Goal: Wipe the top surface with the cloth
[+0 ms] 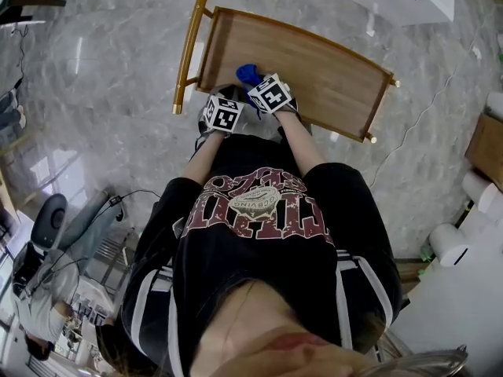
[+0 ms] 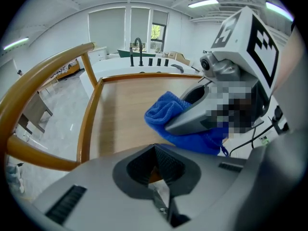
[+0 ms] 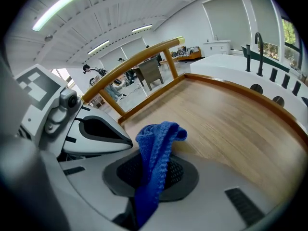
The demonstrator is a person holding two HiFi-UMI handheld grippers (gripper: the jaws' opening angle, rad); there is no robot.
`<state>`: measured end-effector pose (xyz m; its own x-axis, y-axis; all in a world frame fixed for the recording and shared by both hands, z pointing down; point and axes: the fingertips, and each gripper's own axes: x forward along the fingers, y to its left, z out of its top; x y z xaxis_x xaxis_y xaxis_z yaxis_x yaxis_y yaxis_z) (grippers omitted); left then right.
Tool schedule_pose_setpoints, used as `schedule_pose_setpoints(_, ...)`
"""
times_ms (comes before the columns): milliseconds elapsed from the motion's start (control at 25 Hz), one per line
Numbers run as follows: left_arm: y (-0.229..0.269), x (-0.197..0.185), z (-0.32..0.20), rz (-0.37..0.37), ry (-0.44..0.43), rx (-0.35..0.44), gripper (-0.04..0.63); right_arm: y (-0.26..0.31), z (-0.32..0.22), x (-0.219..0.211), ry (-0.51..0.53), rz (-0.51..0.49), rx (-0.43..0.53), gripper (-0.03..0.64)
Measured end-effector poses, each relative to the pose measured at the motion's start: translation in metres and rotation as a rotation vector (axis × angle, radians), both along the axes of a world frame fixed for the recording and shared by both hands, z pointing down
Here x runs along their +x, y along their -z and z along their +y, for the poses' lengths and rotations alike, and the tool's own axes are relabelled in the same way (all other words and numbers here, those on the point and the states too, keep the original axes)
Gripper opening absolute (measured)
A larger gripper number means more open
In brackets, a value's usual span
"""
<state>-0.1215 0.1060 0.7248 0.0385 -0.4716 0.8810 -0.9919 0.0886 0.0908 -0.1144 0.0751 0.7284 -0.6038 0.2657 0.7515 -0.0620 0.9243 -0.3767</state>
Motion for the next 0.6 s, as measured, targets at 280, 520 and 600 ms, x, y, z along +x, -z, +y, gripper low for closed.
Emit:
schedule_pose_setpoints(280,0.001,0.019,-0.012,0.007,-0.063,0.000,0.049,0.001,-0.010,0.022,-0.050,0.010,0.000,0.064)
schedule_pose_setpoints(520,0.000,0.032,-0.025,0.014,-0.124,0.000,0.049,-0.001,-0.018,0.036,-0.083,0.023,-0.003,0.064)
schedule_pose_setpoints(600,-0.001,0.035,-0.030,0.017,-0.143,-0.001,0.049,-0.002,-0.021,0.040,-0.091,0.024,-0.004,0.064)
